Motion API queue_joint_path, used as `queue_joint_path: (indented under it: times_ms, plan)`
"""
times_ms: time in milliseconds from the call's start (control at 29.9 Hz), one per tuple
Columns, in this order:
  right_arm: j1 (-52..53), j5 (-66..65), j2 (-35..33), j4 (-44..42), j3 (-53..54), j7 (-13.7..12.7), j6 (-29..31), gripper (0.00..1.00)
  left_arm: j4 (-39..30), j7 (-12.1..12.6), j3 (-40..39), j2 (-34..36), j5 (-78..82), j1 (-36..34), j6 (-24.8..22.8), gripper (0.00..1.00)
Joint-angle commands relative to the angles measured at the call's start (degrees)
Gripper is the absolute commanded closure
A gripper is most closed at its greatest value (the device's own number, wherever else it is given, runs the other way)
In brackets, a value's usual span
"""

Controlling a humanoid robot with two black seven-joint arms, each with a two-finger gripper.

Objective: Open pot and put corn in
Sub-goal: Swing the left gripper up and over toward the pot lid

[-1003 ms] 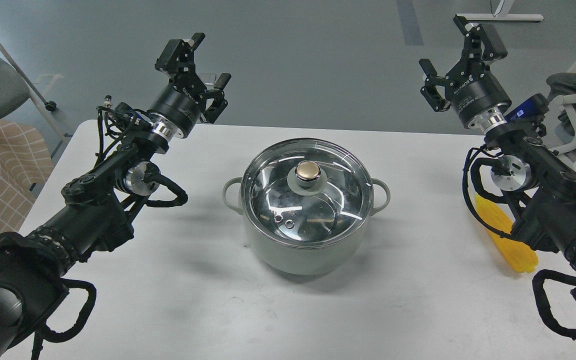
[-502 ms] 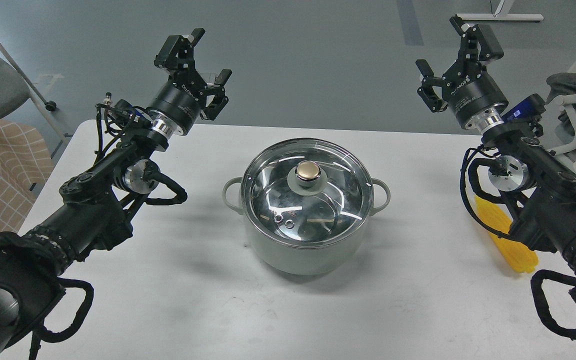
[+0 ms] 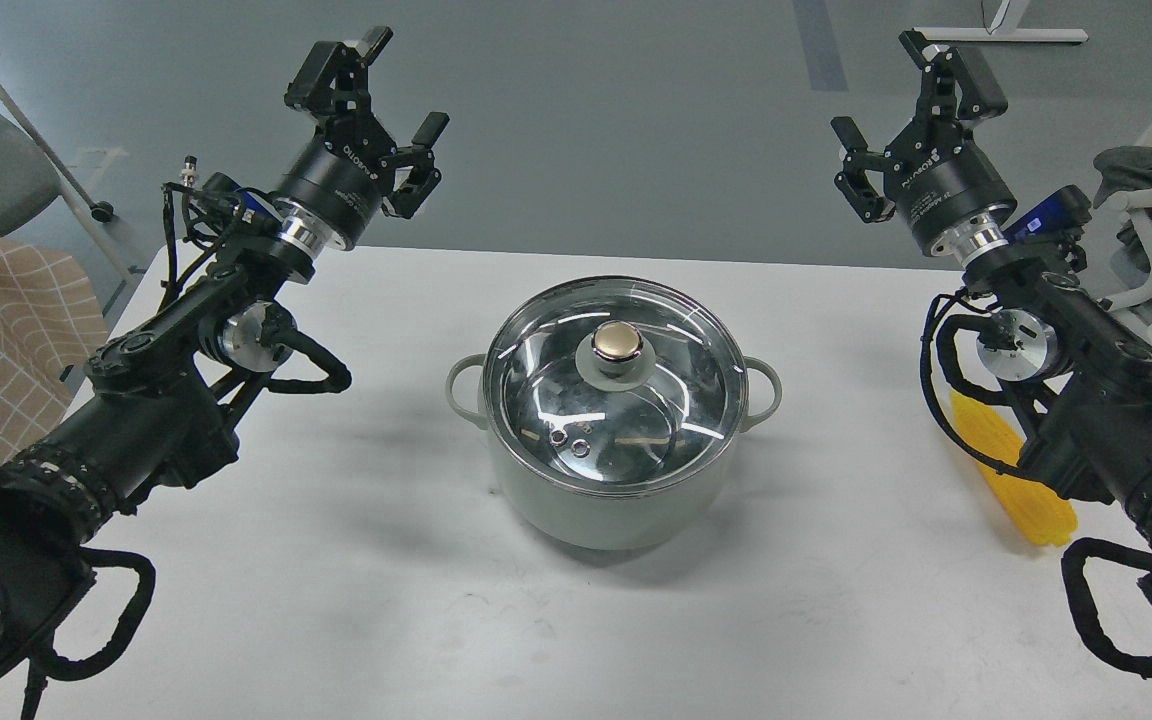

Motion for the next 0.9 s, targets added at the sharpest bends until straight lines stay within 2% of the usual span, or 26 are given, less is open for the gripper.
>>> queue_joint_path:
  times_ms: [0,268,468,602,736,870]
  plan:
    - [-0.1,0.0,-0.1,0.0,-0.1,0.0,0.0,0.00,-2.0,0.0,0.1,2.0,0.8,-0.4,0.2,0.00]
    - [-0.3,0.0,-2.3,0.1,-0.1,0.0,0.0,0.00,-10.2,0.0,0.3,8.2,10.8,-2.2,3.1,0.00]
    - [-0.3,0.0,-4.3,1.3,-1.8,0.0,0.0,0.00,-24.3,0.0,0.1,15.4,24.0,-2.4,5.4,0.00]
    - [-1.0,0.0,-5.3,2.4,-1.8,0.0,0.0,0.00,-35.5,0.0,-0.1,19.4,36.7,-2.4,9.6,0.00]
    - [-1.5,0.0,-5.5,2.5,-1.8,0.0,0.0,0.00,-39.2,0.0,-0.1,19.9,49.4,-2.4,11.9,0.00]
    - [-2.5,0.0,-6.6,3.9,-1.8,0.0,0.0,0.00,-40.9,0.0,-0.1,19.2,66.3,-2.8,16.3,0.00]
